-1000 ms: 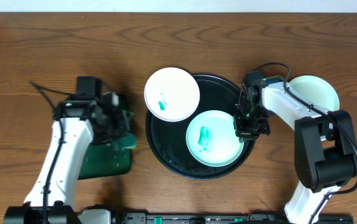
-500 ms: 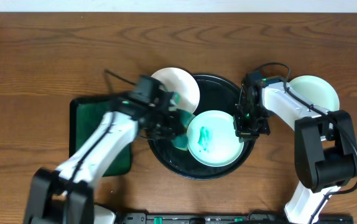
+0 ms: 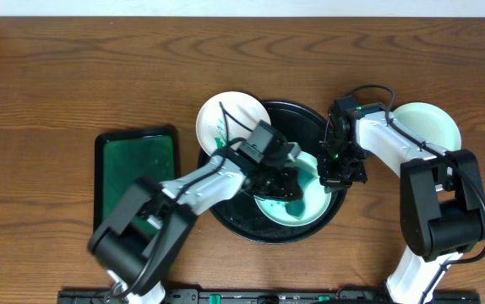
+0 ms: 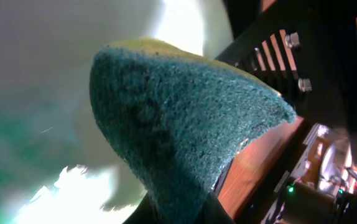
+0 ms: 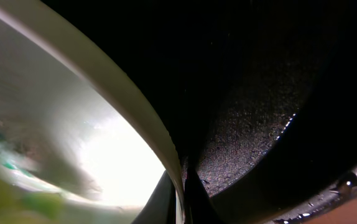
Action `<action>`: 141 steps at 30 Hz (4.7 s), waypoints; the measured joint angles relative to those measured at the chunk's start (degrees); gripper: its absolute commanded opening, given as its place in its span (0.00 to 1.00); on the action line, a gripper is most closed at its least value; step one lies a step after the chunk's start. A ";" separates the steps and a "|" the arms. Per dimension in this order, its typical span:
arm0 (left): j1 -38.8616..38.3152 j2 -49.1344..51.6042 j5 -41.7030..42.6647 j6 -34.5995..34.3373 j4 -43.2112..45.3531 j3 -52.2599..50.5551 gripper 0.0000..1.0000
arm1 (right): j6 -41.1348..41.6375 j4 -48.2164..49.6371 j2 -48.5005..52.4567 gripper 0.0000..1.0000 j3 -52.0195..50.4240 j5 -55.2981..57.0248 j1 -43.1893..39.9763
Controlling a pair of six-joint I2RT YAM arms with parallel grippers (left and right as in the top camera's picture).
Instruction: Clean dirty plates on tray and stack at the side
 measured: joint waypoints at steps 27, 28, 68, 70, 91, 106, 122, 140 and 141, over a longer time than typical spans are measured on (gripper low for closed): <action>-0.79 4.48 -7.41 -0.81 -12.04 5.03 0.07 | 0.24 4.26 0.46 0.01 -0.33 -7.41 1.33; -0.76 4.24 -8.41 -0.57 -12.59 5.16 0.07 | 0.39 4.31 0.52 0.02 -0.33 -7.69 1.33; -0.85 3.65 -35.01 14.45 -29.62 13.16 0.07 | 2.73 4.26 0.55 0.01 -0.33 -7.91 1.33; -2.21 3.89 -33.55 14.95 -28.44 13.09 0.07 | 2.73 4.26 0.55 0.01 -0.33 -7.91 1.33; -5.46 4.35 -24.28 9.27 -21.29 11.50 0.07 | 2.69 3.28 0.50 0.01 -0.26 -6.43 0.96; 6.14 4.31 -30.27 -4.42 -20.15 11.87 0.07 | 2.73 3.37 0.52 0.02 -0.26 -7.72 1.33; 5.33 4.24 -35.78 -3.65 -31.89 13.88 0.07 | 3.13 3.56 0.55 0.01 -0.26 -8.13 1.57; -2.08 4.70 -26.69 1.44 -17.88 12.24 0.07 | 3.10 3.13 0.55 0.01 -0.26 -7.08 1.49; -2.19 4.79 -25.81 1.29 -17.25 12.17 0.07 | 3.10 3.10 0.55 0.01 -0.26 -7.08 1.49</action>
